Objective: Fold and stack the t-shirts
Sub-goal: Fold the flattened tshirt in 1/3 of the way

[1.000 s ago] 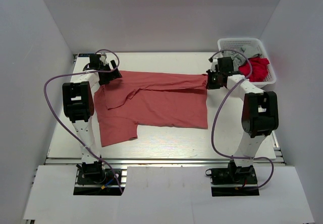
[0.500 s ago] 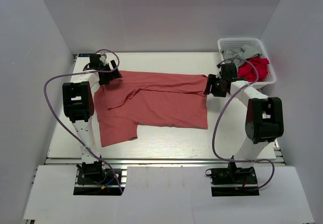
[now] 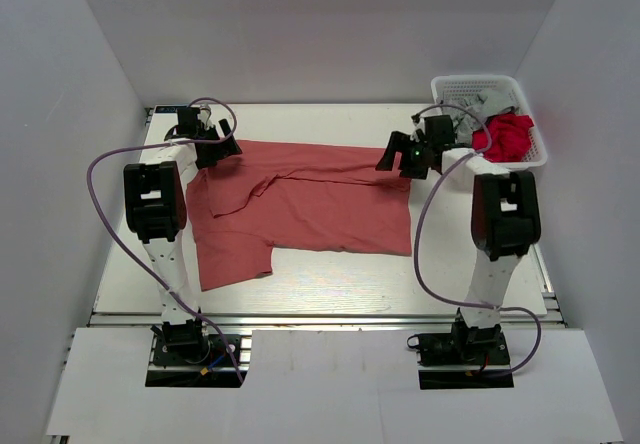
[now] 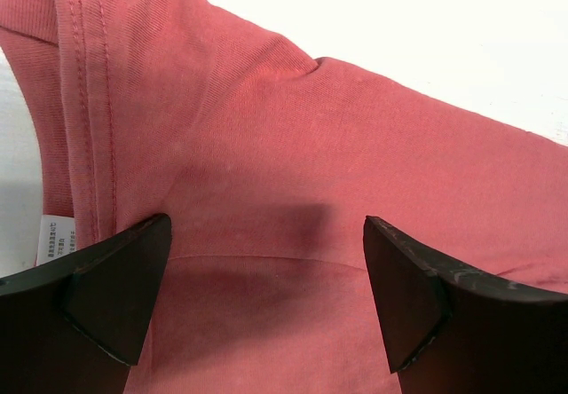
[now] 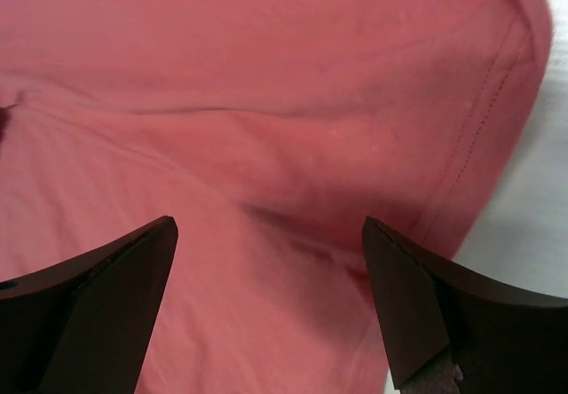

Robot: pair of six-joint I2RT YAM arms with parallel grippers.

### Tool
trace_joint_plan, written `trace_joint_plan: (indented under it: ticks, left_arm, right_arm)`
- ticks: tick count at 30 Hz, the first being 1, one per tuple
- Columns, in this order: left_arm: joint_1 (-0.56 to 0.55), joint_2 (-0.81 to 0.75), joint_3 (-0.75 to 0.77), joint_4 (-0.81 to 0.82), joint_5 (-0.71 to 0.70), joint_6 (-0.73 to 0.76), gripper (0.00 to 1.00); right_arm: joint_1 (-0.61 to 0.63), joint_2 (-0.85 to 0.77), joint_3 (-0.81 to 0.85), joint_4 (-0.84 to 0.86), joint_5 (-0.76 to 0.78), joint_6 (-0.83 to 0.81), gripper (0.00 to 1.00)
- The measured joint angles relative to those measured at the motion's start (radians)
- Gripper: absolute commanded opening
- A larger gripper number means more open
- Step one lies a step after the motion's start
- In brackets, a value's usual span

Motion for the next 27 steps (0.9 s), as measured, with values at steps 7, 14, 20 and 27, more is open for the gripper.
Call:
trace_joint_plan:
  ticks: [7, 14, 20, 27]
  left_arm:
    - [0.000, 0.022, 0.044, -0.036, -0.008, 0.006, 1.00]
    - [0.000, 0.135, 0.221, -0.080, 0.010, 0.050, 1.00]
    - [-0.002, 0.204, 0.340, -0.105, 0.054, 0.094, 1.00]
    - [-0.011, 0.187, 0.362, -0.174, 0.015, 0.151, 1.00]
  right_arm:
    - [-0.023, 0.160, 0.116, -0.027, -0.003, 0.067, 0.90]
    - [-0.053, 0.288, 0.310, -0.088, -0.010, 0.105, 0.90]
    - [-0.068, 0.416, 0.559, -0.203, 0.035, 0.039, 0.90]
    - [-0.045, 0.394, 0.638, -0.276, 0.087, -0.137, 0.90]
